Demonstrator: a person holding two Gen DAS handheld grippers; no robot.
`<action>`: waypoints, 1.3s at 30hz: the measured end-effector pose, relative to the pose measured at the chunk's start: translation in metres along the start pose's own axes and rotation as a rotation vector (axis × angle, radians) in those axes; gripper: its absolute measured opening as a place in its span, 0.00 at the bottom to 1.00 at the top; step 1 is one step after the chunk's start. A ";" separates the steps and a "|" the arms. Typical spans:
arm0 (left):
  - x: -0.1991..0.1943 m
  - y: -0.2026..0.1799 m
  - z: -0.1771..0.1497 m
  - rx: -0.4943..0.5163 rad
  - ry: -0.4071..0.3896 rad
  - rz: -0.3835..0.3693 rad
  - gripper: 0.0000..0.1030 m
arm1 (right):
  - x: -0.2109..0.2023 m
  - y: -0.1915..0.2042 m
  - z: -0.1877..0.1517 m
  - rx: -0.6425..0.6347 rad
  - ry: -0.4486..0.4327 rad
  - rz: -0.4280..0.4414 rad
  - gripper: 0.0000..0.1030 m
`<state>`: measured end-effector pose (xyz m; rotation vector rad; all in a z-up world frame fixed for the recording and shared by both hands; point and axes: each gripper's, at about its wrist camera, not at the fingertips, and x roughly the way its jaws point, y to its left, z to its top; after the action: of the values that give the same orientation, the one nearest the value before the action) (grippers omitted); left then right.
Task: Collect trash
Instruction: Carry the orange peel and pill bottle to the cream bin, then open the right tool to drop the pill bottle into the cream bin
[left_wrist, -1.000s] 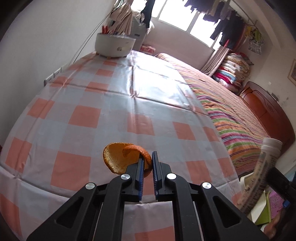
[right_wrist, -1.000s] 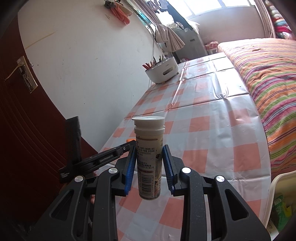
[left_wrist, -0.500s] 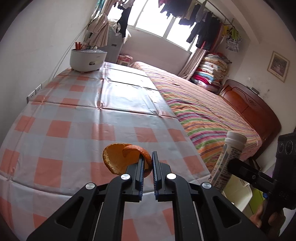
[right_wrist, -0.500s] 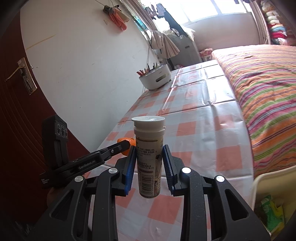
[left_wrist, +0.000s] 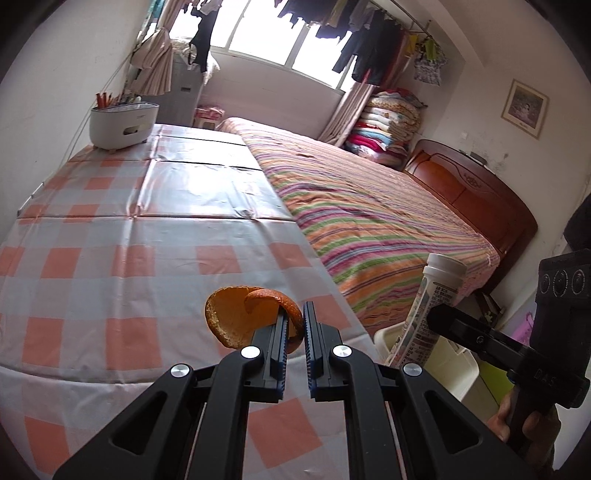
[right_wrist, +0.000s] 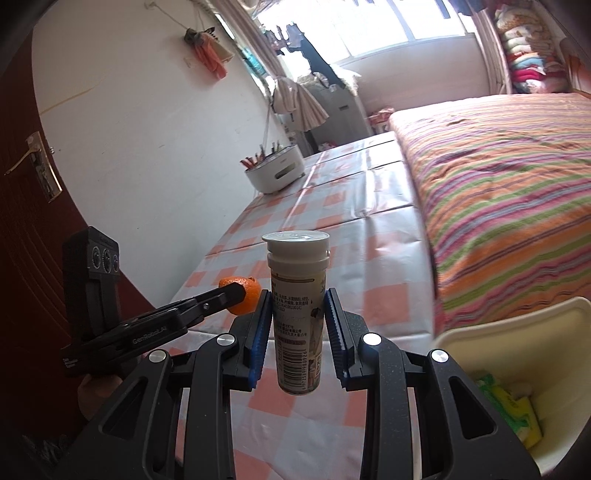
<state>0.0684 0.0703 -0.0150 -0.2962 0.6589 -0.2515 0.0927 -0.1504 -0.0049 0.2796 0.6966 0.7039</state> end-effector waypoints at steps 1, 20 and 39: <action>0.002 -0.005 -0.001 0.007 0.004 -0.006 0.08 | -0.004 -0.004 -0.001 0.004 -0.005 -0.009 0.27; 0.030 -0.095 -0.022 0.135 0.082 -0.132 0.08 | -0.076 -0.074 -0.022 0.064 -0.094 -0.212 0.27; 0.051 -0.164 -0.043 0.255 0.139 -0.202 0.08 | -0.119 -0.120 -0.029 0.193 -0.268 -0.356 0.63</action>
<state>0.0581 -0.1065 -0.0184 -0.1002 0.7259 -0.5490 0.0678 -0.3189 -0.0231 0.4064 0.5384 0.2531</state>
